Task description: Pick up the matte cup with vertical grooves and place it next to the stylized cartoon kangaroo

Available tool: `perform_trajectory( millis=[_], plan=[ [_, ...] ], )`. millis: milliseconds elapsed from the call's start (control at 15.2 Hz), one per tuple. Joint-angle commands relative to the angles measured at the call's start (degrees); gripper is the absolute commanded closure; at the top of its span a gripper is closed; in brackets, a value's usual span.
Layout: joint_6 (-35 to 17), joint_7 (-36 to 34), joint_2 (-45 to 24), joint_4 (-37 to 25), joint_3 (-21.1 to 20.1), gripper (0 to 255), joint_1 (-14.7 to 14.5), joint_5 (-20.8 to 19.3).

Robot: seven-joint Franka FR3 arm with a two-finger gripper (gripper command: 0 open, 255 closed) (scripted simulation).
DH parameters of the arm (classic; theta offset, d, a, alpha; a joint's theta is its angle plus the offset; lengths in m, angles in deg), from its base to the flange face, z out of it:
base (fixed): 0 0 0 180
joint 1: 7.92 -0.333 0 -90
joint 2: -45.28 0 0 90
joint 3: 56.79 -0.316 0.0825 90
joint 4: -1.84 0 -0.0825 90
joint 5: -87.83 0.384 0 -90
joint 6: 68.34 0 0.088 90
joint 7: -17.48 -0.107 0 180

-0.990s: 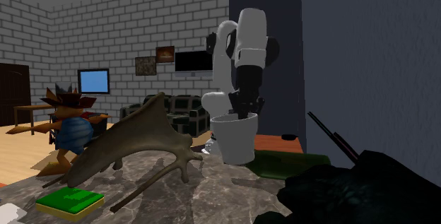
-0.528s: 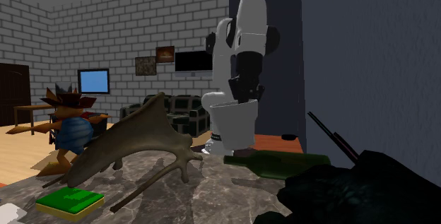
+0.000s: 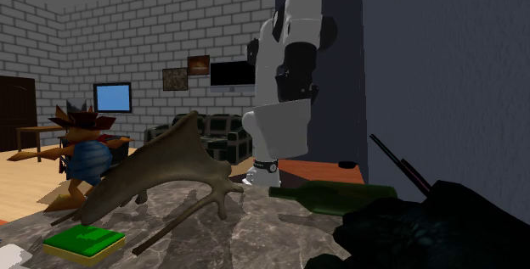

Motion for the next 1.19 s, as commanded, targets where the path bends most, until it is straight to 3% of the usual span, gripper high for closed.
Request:
perform_trajectory(
  millis=[0,1122],
  plan=[
    [1.4,0.3,0.1,-1.3,0.0,255,0.0,0.1],
    [14.7,2.1,-1.7,-16.5,0.1,255,0.1,1.2]
  ],
)
